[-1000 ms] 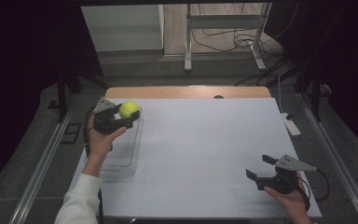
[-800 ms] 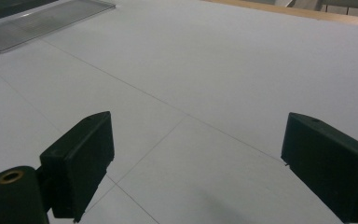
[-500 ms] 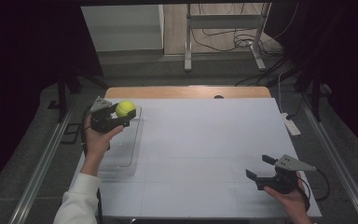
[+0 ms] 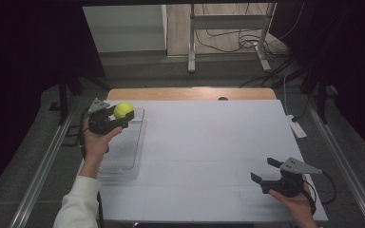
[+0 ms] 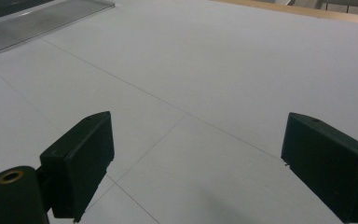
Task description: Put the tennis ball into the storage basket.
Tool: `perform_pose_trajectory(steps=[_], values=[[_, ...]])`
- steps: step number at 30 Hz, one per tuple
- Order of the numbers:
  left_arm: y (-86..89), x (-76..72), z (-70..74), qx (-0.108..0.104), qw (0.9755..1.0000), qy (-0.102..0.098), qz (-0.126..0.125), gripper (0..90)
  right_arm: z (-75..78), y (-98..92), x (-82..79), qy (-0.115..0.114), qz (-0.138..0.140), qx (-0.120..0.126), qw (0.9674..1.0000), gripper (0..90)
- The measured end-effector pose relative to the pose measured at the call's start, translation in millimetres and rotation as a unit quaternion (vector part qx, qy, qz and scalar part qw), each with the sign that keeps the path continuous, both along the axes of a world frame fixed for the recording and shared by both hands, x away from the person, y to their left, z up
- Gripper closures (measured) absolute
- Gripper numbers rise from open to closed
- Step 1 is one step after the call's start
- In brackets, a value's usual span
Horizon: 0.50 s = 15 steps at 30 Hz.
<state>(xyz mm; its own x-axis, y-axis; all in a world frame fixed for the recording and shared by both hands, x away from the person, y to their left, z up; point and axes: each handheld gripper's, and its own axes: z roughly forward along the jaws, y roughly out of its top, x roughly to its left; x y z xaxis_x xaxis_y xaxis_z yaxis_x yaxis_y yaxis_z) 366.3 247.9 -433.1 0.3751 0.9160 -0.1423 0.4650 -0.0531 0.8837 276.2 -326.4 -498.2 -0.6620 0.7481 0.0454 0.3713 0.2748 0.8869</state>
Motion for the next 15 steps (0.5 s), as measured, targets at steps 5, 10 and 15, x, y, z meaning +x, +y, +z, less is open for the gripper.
perform_pose_trajectory(steps=[5, 10, 15], values=[[4.7, 0.7, -1.0, -0.004, 1.0000, 0.002, 0.008, 27.0, 0.4, 0.0, -0.4, -0.001, 0.000, 0.000, 1.0000, 9.6], [4.8, 1.6, -1.9, -0.002, 0.9999, 0.004, 0.010, 27.0, 1.0, -1.1, -0.3, -0.002, -0.002, 0.001, 1.0000, 9.6], [4.6, 3.2, -0.9, 0.001, 0.9999, 0.004, 0.012, 27.0, 1.6, -0.5, -1.1, -0.003, -0.001, 0.000, 1.0000, 9.6]])
